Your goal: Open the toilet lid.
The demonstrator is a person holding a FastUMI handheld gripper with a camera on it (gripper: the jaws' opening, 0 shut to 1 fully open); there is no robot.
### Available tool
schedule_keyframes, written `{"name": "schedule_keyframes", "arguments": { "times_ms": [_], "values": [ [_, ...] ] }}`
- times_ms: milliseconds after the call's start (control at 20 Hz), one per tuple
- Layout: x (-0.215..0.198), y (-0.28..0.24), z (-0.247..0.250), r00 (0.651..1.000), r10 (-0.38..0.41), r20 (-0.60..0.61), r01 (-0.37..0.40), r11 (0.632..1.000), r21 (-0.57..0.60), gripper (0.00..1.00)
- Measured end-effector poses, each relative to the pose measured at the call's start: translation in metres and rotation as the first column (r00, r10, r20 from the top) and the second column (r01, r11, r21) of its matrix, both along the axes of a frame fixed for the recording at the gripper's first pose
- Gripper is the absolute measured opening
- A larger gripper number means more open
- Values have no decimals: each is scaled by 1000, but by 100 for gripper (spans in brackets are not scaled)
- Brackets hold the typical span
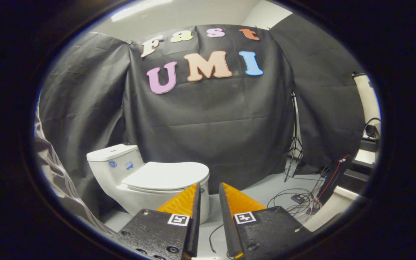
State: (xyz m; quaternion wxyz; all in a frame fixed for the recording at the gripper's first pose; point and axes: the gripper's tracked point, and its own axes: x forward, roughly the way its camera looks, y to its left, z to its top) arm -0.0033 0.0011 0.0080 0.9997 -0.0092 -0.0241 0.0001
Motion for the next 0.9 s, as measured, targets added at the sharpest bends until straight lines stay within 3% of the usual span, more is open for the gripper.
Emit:
{"name": "schedule_keyframes", "arguments": {
  "times_ms": [550,750,900],
  "values": [
    [-3,0,11,999,-7,50,7,1000,-5,31],
    [17,-1,29,997,40,67,-45,996,78,31],
    [45,-4,50,996,23,92,-39,983,180,32]
  ]
}}
